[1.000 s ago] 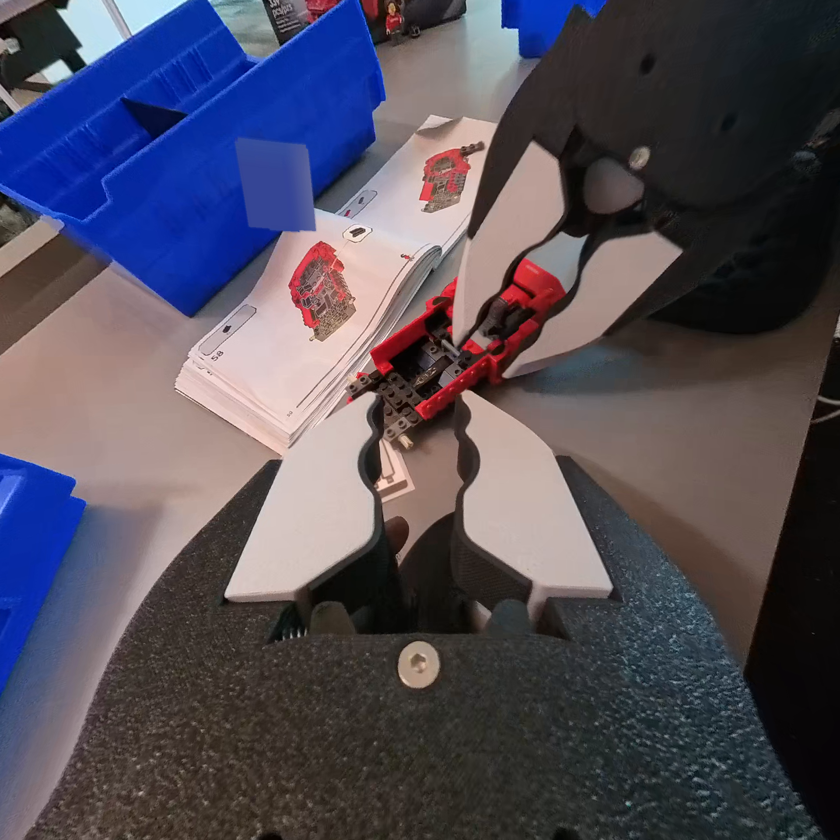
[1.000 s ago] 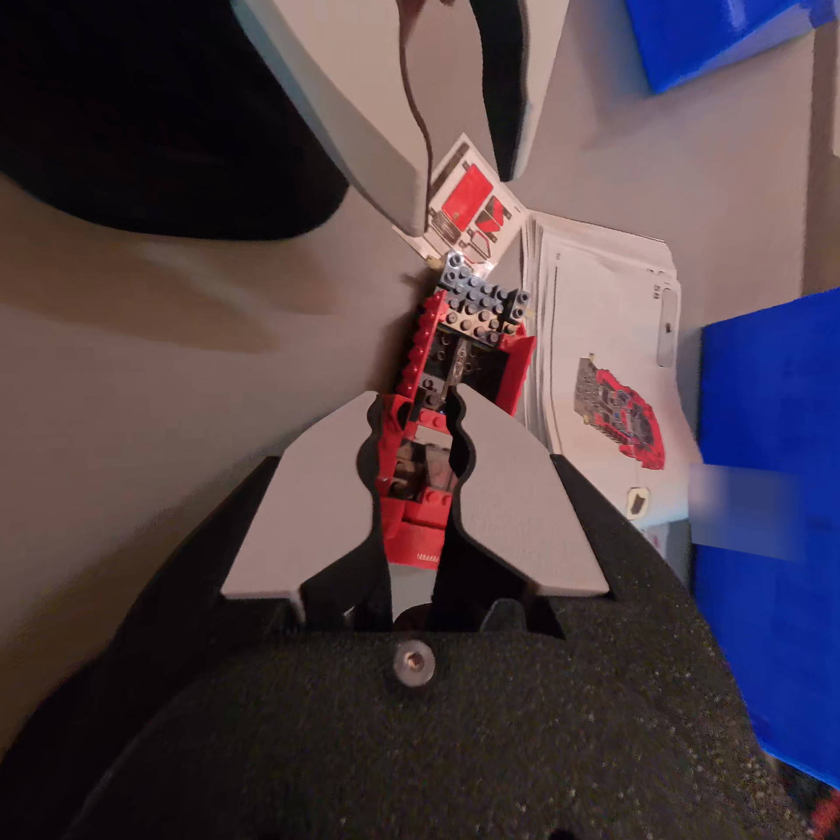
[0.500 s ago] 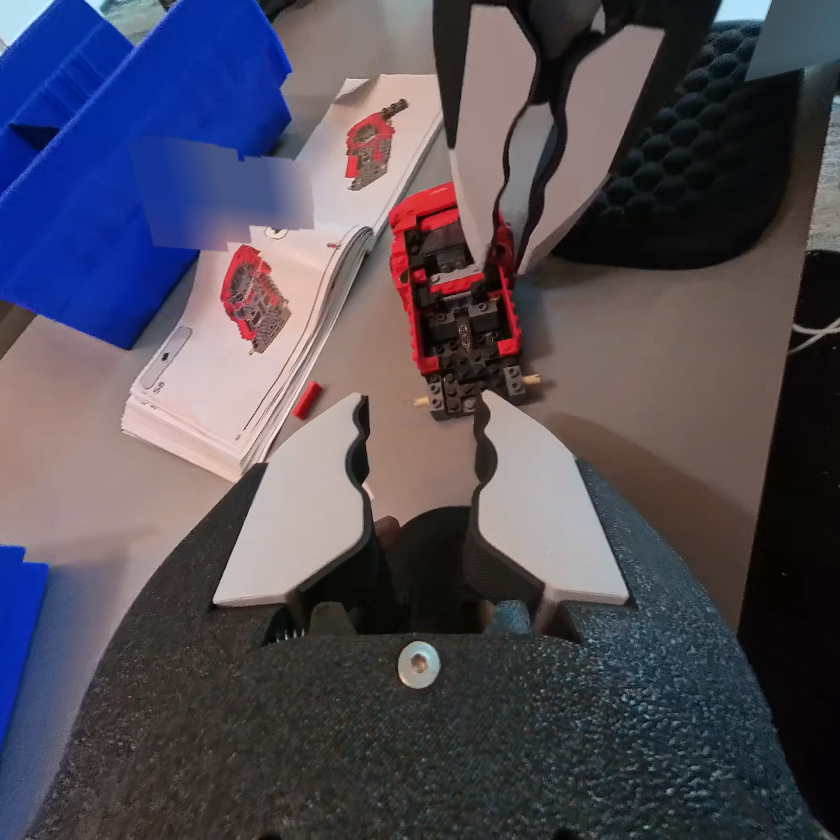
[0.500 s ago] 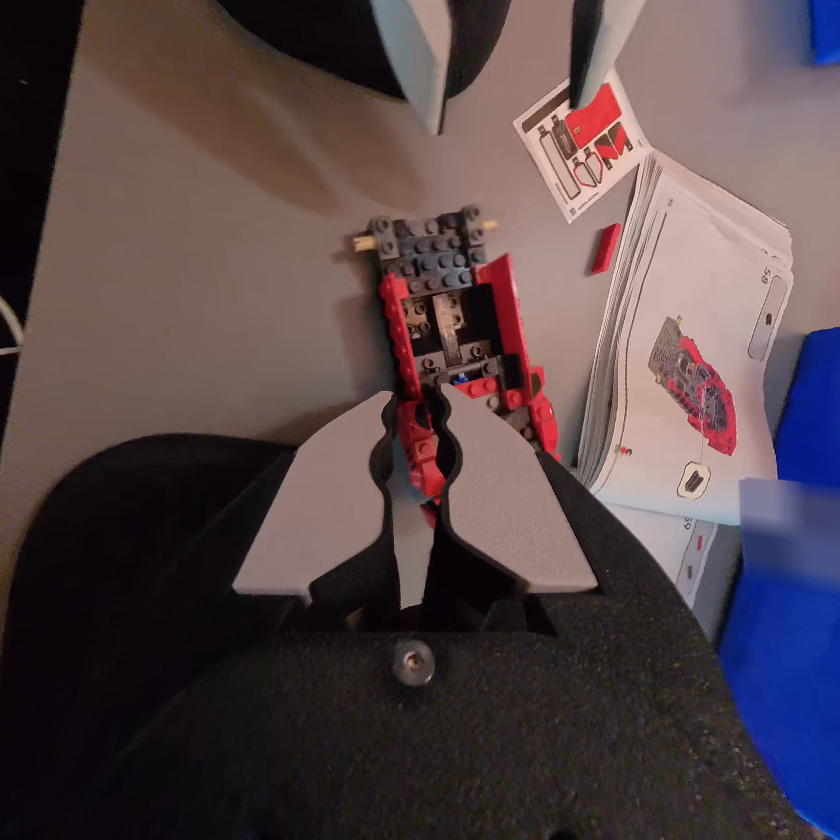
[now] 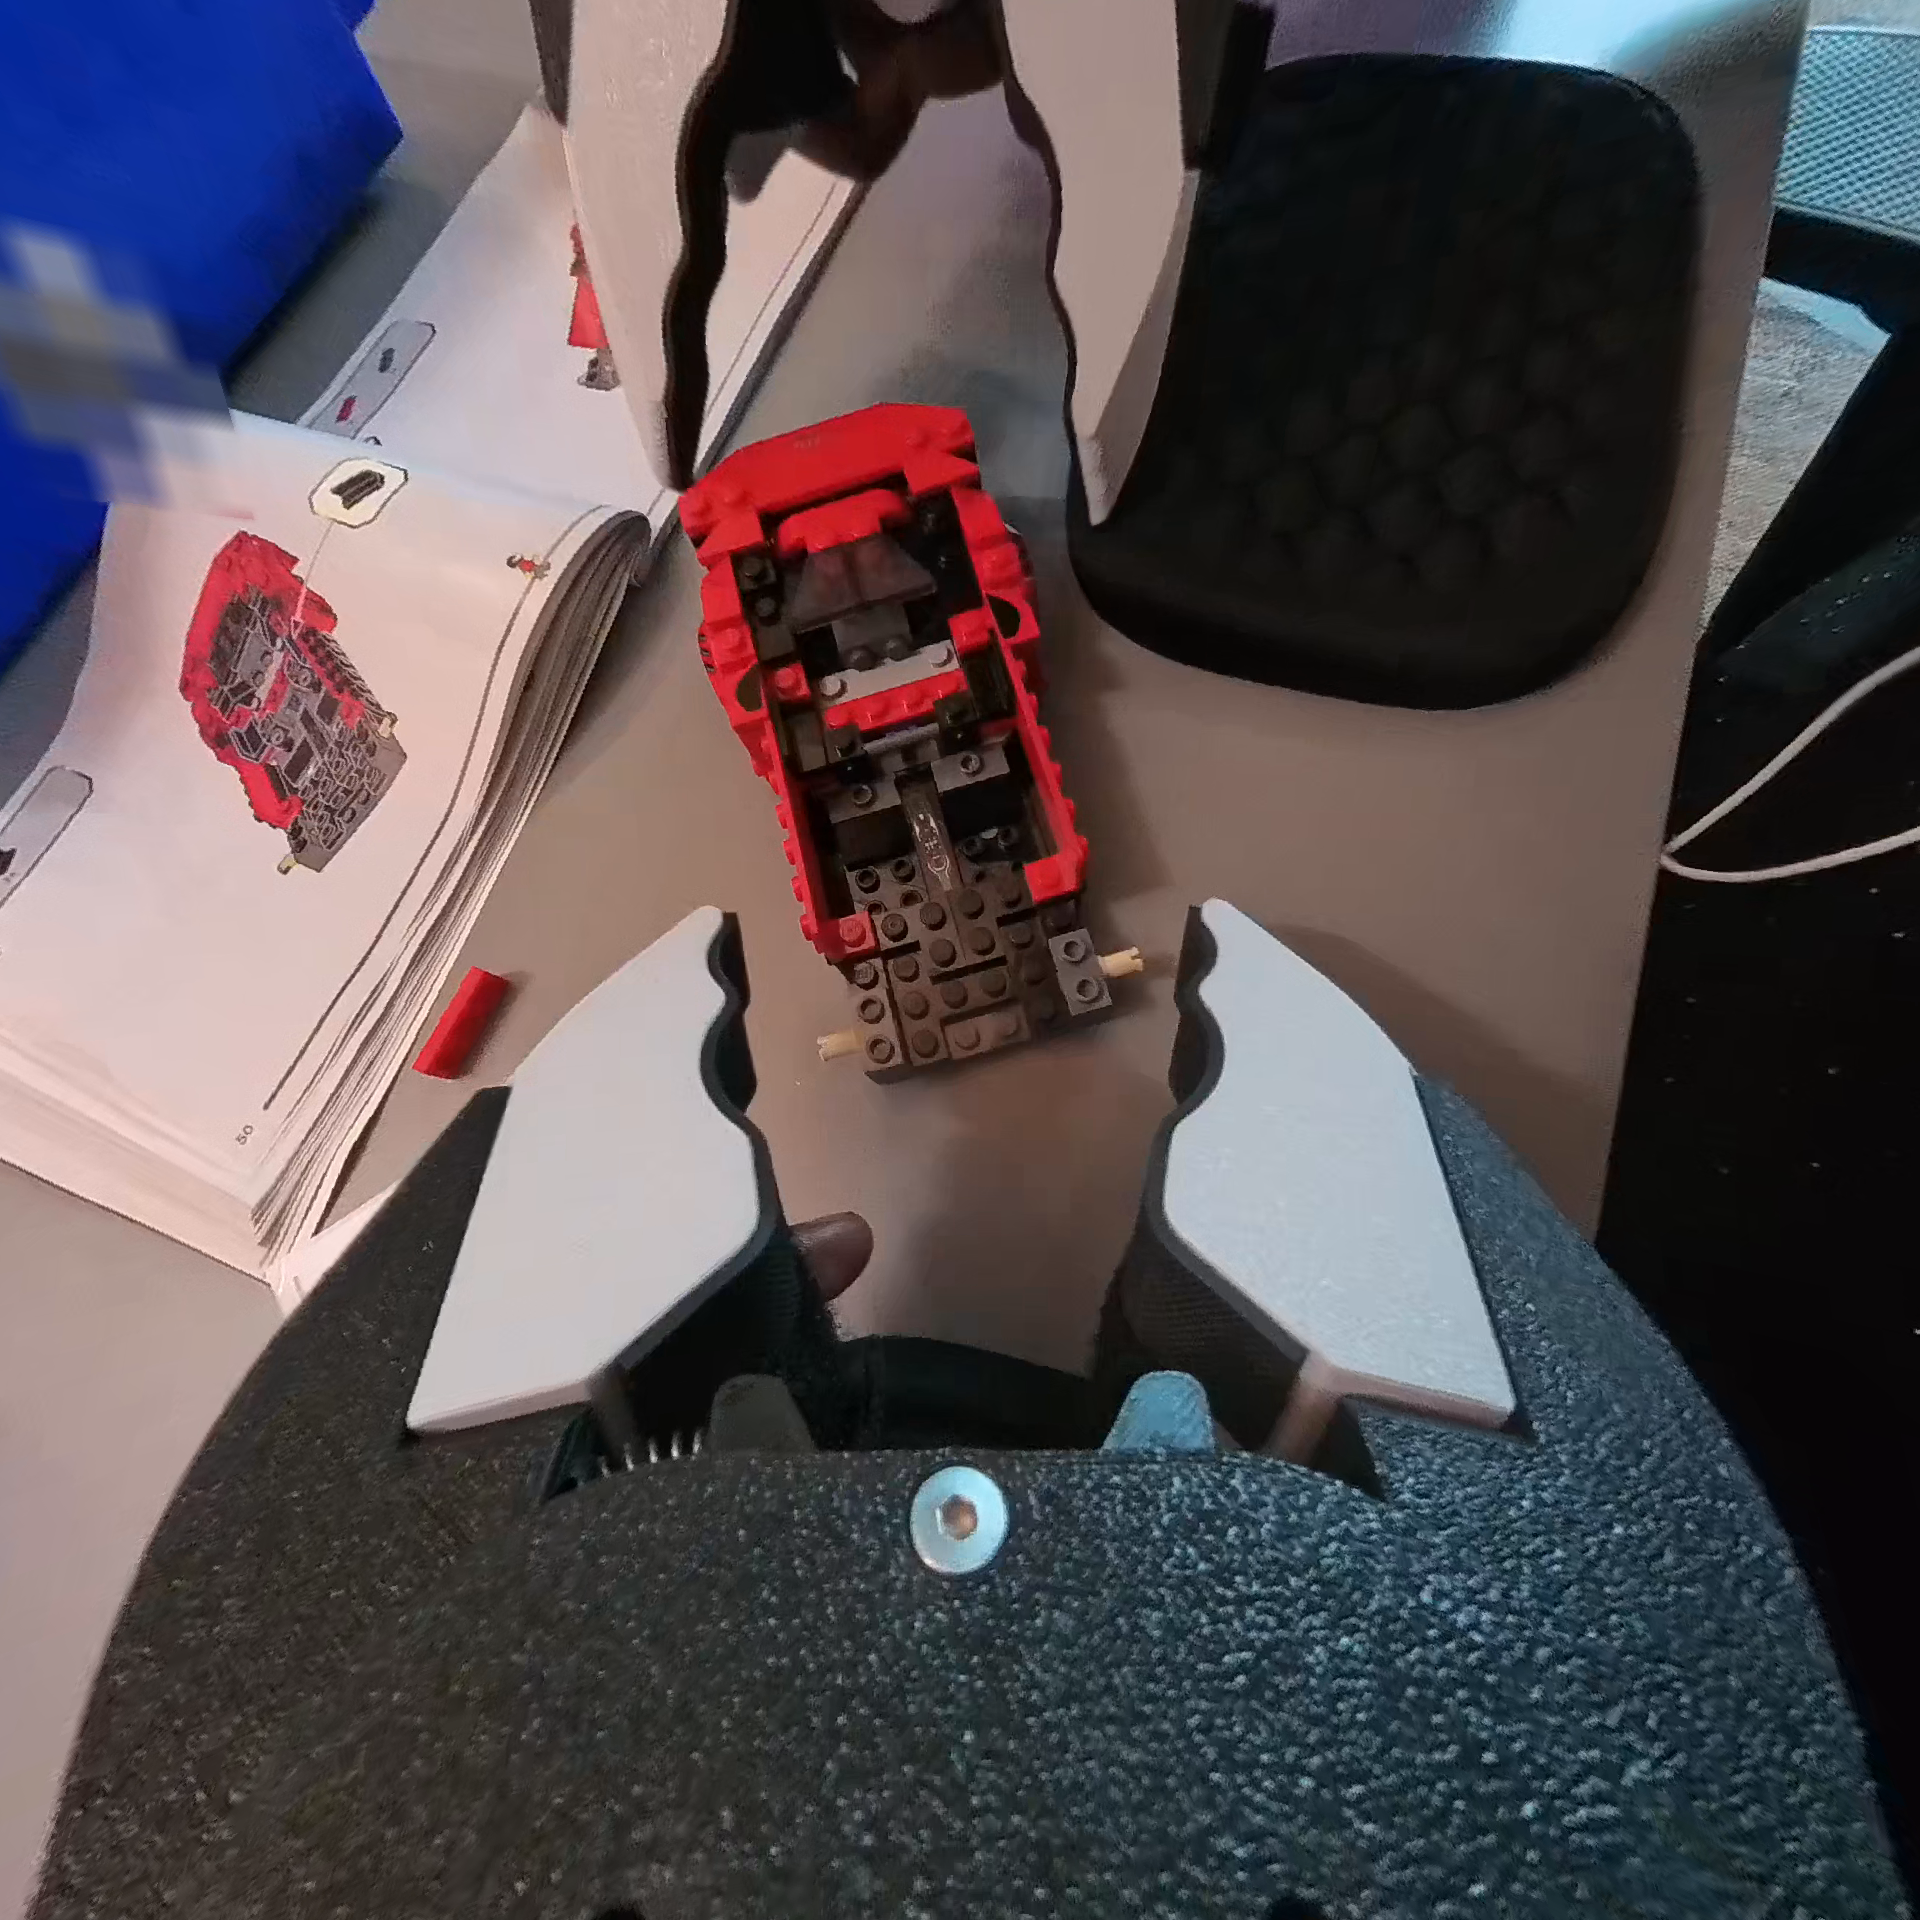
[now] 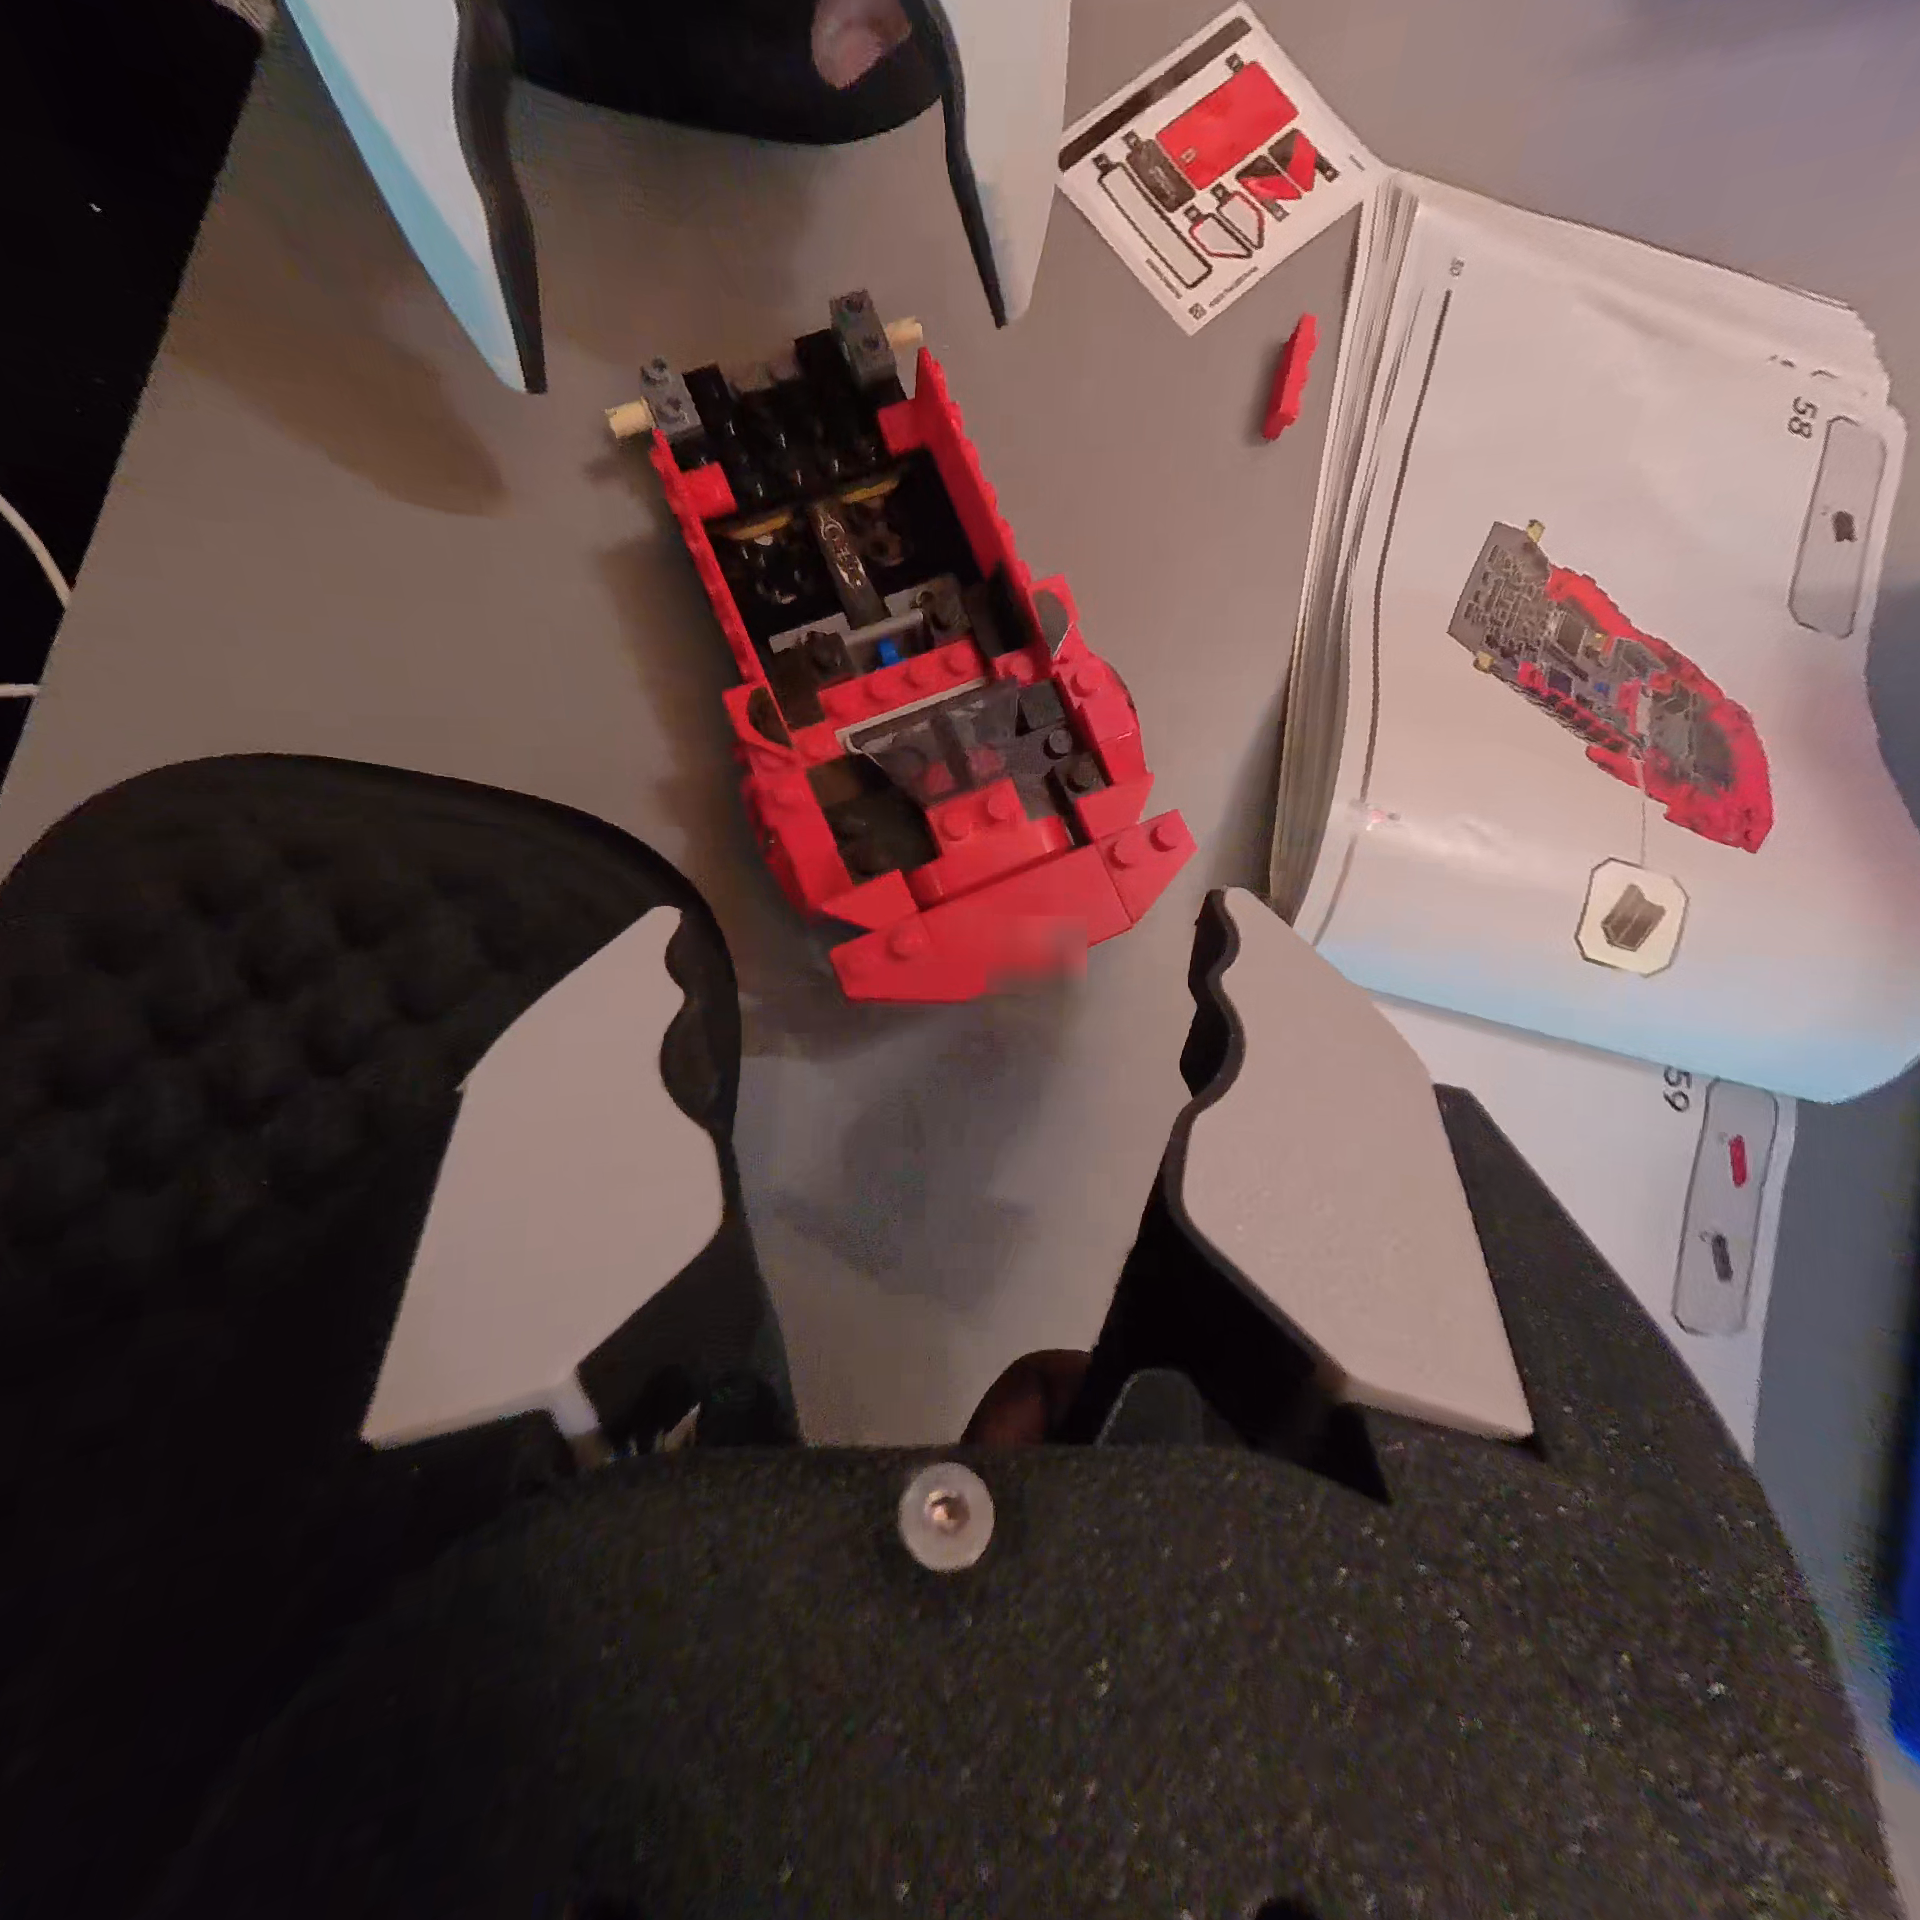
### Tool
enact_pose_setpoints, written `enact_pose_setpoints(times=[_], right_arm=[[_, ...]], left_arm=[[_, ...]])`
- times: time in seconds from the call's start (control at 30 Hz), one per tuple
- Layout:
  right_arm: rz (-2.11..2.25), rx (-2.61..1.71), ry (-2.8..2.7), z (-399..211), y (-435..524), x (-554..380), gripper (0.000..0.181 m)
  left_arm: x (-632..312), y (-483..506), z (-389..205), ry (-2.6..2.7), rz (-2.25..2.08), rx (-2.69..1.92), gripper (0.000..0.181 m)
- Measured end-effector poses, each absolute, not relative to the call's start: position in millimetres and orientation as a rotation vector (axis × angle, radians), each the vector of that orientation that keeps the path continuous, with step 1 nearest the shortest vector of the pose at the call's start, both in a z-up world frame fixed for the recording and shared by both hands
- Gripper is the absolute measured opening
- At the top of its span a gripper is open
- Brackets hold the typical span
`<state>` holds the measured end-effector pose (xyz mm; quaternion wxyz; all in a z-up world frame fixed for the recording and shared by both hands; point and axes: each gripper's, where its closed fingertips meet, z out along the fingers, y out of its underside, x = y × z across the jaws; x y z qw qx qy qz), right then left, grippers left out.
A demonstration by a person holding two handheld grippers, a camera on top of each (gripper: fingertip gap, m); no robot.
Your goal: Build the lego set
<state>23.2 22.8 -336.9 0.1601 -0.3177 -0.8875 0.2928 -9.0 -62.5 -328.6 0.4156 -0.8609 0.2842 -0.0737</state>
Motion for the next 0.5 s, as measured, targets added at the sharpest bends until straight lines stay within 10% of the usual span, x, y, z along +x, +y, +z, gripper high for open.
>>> enact_pose_setpoints(times=[0.5], right_arm=[[1.081,-0.894,-2.464,-347.6,7.1,8.2,0.083]], left_arm=[[-5.9,-63.8,-332.0,0.701,-0.334,-2.194,0.073]])
